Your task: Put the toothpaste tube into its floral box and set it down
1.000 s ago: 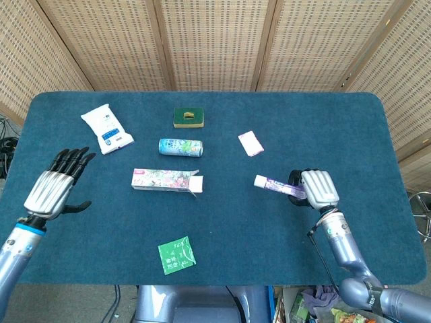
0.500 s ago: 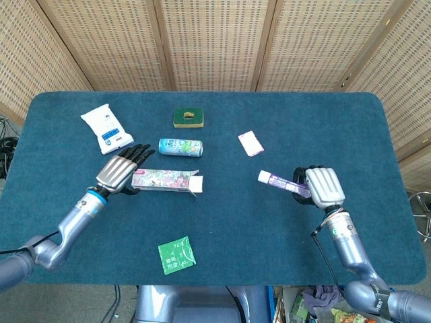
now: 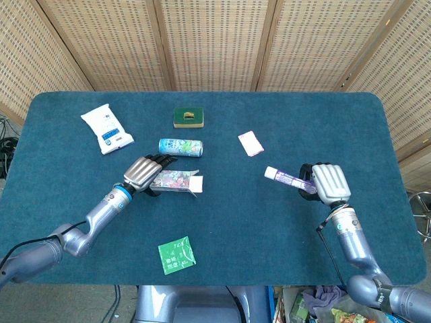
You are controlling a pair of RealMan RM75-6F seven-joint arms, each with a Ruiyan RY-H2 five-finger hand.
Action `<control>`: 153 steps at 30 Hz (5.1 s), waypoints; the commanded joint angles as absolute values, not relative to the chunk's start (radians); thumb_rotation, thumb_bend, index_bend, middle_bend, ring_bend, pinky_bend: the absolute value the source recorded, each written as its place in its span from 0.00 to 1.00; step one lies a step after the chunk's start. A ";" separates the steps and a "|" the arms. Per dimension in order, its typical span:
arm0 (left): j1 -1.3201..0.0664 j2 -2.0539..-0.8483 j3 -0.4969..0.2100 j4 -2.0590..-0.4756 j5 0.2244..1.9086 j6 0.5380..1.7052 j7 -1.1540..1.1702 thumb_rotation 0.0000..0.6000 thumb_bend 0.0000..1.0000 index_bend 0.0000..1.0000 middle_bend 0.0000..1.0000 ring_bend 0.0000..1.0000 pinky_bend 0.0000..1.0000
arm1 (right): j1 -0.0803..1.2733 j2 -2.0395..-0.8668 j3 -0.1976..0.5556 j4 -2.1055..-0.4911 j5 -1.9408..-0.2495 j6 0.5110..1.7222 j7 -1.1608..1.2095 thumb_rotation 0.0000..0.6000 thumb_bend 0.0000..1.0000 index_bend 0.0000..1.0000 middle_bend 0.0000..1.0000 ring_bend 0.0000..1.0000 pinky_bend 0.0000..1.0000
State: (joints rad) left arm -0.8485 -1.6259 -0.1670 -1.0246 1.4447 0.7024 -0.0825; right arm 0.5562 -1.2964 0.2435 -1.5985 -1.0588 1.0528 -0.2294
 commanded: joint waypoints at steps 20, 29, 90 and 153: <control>-0.888 -1.705 -0.176 -0.961 1.322 0.661 0.047 1.00 0.20 0.46 0.44 0.44 0.52 | 0.549 -1.277 0.234 -1.590 -1.070 1.056 -0.194 1.00 0.73 0.61 0.60 0.47 0.41; -0.898 -1.638 -0.171 -1.058 1.397 0.743 0.015 1.00 0.20 0.48 0.46 0.46 0.52 | 0.534 -1.228 0.210 -1.657 -1.114 1.083 -0.233 1.00 0.73 0.61 0.60 0.47 0.41; -1.247 -1.631 -0.233 -1.094 1.475 0.697 -0.261 1.00 0.20 0.50 0.47 0.47 0.51 | 0.622 -1.003 0.195 -2.019 -1.039 1.065 -0.421 1.00 0.76 0.62 0.61 0.47 0.41; -1.279 -1.715 -0.269 -1.054 1.311 0.642 -0.210 1.00 0.20 0.50 0.47 0.47 0.51 | 0.703 -0.996 0.198 -2.047 -0.867 1.117 -0.547 1.00 0.76 0.62 0.61 0.48 0.41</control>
